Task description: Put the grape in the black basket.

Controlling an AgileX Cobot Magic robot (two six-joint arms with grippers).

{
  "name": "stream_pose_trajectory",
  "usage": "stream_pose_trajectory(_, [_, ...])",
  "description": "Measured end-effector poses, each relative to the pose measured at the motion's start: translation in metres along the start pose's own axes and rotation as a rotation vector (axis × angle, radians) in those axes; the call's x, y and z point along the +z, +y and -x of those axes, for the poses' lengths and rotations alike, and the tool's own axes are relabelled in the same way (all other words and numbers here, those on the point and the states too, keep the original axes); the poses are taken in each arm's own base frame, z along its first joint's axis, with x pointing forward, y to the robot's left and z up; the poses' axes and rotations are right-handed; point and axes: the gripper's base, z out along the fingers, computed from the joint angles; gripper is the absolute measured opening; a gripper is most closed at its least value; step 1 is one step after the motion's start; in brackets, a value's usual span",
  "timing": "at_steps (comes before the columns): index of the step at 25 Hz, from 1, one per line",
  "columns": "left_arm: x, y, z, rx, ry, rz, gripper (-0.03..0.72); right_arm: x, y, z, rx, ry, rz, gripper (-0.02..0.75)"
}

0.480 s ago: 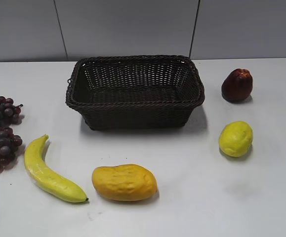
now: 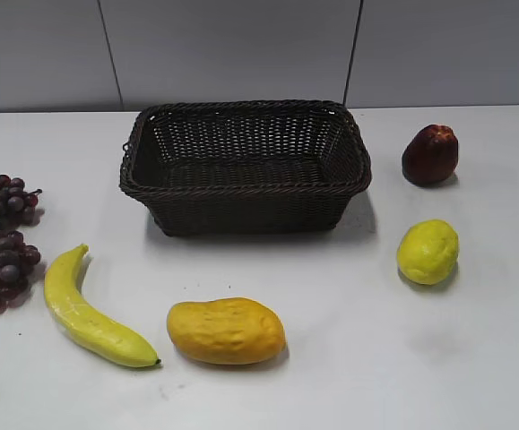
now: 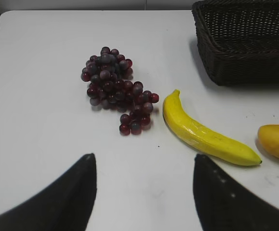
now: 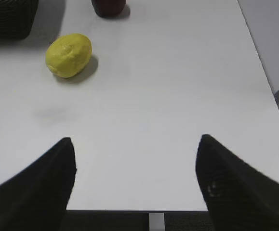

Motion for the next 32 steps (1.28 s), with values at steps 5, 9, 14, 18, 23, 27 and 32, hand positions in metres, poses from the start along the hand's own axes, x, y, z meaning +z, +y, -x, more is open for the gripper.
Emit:
stream_pose_trajectory(5, [0.0, 0.0, 0.0, 0.0, 0.0, 0.0, 0.498, 0.0, 0.0, 0.0, 0.0, 0.0, 0.0, 0.588])
stream_pose_trajectory(9, [0.003, 0.0, 0.002, -0.008, 0.021, -0.011, 0.586, 0.0, 0.0, 0.0, 0.0, 0.0, 0.0, 0.588])
stream_pose_trajectory(14, [0.014, 0.002, 0.007, -0.025, 0.099, -0.023, 0.614, 0.0, 0.0, 0.0, 0.0, 0.0, 0.0, 0.588])
stream_pose_trajectory(18, [0.027, 0.005, 0.013, -0.041, 0.195, -0.032, 0.612, 0.0, 0.0, 0.0, 0.0, 0.0, 0.0, 0.588])
stream_pose_trajectory(23, [0.042, 0.007, 0.017, -0.059, 0.299, -0.043, 0.598, 0.0, 0.0, 0.0, 0.0, 0.0, 0.0, 0.588])
stream_pose_trajectory(27, [0.054, 0.01, 0.019, -0.071, 0.375, -0.049, 0.592, 0.0, 0.0, 0.0, 0.0, 0.0, 0.0, 0.588])
stream_pose_trajectory(32, [0.063, 0.015, 0.037, -0.063, 0.393, -0.028, 0.591, 0.0, 0.0, 0.0, 0.0, 0.0, 0.0, 0.588])
